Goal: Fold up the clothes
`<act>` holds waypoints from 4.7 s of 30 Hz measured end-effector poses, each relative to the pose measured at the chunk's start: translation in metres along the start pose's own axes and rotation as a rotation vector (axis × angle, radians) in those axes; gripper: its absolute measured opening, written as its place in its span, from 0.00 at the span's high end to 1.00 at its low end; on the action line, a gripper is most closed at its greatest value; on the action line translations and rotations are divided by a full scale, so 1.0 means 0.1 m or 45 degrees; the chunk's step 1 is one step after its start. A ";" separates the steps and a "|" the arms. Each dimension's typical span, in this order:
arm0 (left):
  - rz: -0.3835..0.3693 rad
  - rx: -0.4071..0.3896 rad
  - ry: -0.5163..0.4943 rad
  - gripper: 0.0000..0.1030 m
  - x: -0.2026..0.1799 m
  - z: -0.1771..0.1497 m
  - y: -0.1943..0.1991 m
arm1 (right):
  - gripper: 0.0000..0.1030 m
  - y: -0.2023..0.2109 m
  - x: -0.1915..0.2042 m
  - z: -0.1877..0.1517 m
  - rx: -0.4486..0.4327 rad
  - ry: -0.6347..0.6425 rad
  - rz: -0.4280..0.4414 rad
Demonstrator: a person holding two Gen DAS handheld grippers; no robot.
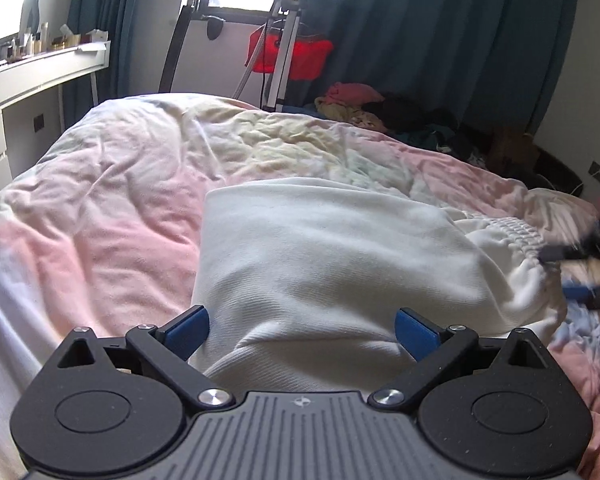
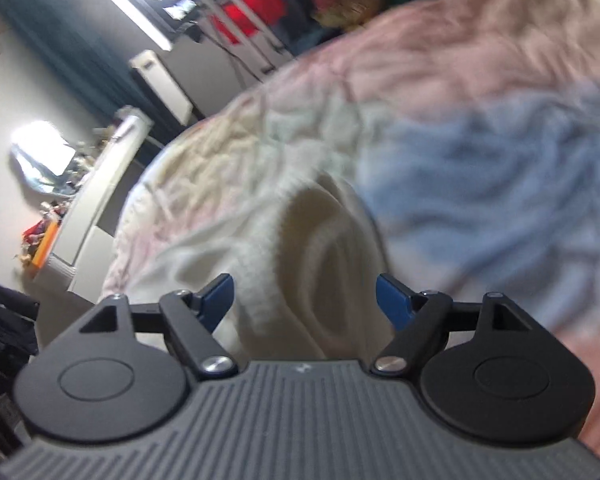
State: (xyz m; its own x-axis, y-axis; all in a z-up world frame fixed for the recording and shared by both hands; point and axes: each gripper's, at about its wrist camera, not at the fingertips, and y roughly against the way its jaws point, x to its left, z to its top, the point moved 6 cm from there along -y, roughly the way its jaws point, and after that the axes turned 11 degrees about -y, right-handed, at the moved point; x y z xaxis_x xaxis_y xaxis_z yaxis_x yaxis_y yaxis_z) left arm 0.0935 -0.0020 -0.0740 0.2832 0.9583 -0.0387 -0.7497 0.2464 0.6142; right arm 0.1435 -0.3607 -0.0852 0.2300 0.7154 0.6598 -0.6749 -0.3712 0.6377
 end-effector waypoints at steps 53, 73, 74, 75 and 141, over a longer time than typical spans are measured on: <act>-0.454 0.007 0.561 0.66 0.04 0.43 0.07 | 0.59 0.78 0.57 -0.09 -0.255 0.183 0.169; -0.746 0.201 0.010 0.65 -3.82 2.35 -2.53 | 0.62 1.63 -2.33 2.11 -0.789 -0.506 -0.208; -0.757 0.199 -0.019 0.64 -3.79 2.23 -2.59 | 0.61 1.56 -2.44 1.97 -0.767 -0.527 -0.221; -0.765 0.195 -0.035 0.62 -3.77 2.12 -2.63 | 0.61 1.49 -2.54 1.84 -0.747 -0.551 -0.229; -0.385 -0.368 -0.456 0.00 -2.59 0.85 1.45 | 0.07 2.56 -0.34 -1.02 -1.011 0.196 -0.480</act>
State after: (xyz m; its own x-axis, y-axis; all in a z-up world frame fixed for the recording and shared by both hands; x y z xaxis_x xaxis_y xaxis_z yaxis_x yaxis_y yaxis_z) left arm -0.0380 -0.2268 0.0920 0.6594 0.7419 0.1216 -0.7228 0.5812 0.3738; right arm -0.1082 -0.4197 0.0148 0.4771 0.7996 0.3647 -0.8731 0.3839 0.3005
